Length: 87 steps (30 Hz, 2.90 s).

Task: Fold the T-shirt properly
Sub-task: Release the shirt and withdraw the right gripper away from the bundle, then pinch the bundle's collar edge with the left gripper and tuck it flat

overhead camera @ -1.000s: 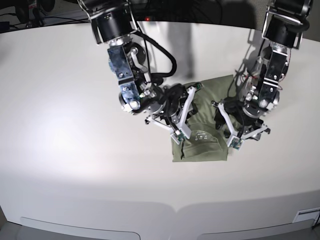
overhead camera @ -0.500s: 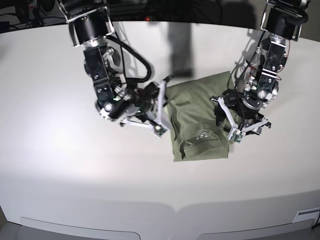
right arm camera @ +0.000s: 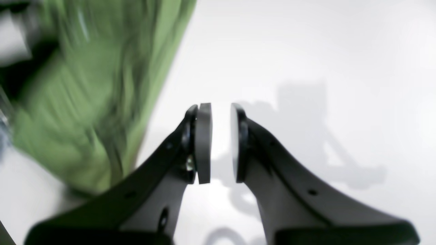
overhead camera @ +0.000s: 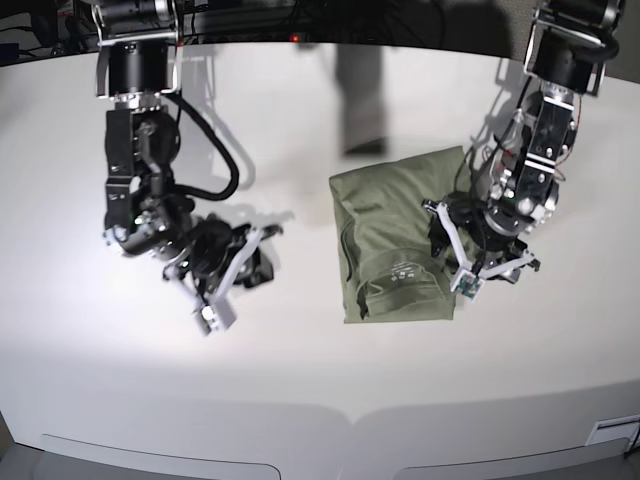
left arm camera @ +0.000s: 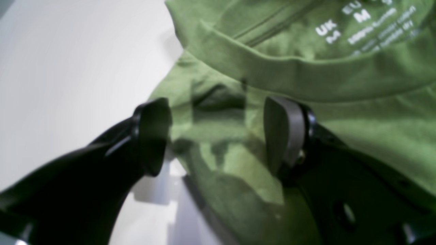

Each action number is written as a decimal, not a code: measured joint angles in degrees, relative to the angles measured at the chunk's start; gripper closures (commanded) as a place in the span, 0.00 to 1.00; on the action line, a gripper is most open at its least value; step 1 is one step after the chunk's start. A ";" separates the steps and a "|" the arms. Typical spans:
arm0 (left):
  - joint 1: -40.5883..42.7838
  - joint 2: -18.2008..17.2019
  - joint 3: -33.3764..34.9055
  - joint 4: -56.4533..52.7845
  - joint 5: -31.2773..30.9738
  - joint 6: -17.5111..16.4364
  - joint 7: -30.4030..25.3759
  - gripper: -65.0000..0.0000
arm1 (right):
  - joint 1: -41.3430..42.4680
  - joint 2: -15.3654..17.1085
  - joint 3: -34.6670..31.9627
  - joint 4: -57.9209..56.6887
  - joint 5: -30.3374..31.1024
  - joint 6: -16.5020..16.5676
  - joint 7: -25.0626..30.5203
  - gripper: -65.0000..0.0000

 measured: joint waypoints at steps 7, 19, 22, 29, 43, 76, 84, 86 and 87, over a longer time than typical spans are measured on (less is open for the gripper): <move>-6.47 -0.02 -0.02 -0.02 -0.20 0.07 -0.31 0.35 | 2.19 -0.15 8.02 5.38 0.02 1.03 0.98 0.85; -3.63 0.50 0.00 8.13 -26.84 -9.09 5.33 0.35 | 2.05 0.68 12.59 6.03 -0.35 1.03 -0.48 0.85; -1.27 1.70 -0.04 10.67 -23.65 -15.93 -1.09 0.35 | 2.03 1.64 12.59 6.03 -0.37 1.03 -0.70 0.85; 5.27 6.38 -0.04 9.49 -3.21 -17.38 -18.14 0.35 | 2.01 2.58 12.59 6.03 -0.35 1.03 -2.25 0.85; -1.42 7.54 -0.22 -14.62 4.42 -16.57 -34.95 0.35 | 2.03 2.71 12.61 6.05 1.88 1.03 -4.15 0.85; -6.23 7.43 -0.26 -18.16 1.57 -16.68 -40.35 0.35 | 2.03 2.69 12.59 6.05 1.79 1.03 -3.96 0.85; -7.56 10.05 -0.26 -28.39 1.49 -16.57 -43.28 0.35 | 2.03 2.67 12.59 6.05 1.88 1.03 -4.33 0.85; -7.34 10.29 -0.26 -32.61 1.03 -16.76 -49.75 0.35 | 2.03 2.67 12.59 6.05 1.88 1.03 -4.35 0.85; -7.76 10.27 -0.26 -34.25 0.81 -16.83 -51.74 0.35 | 2.03 2.69 12.59 6.05 1.88 1.03 -4.35 0.85</move>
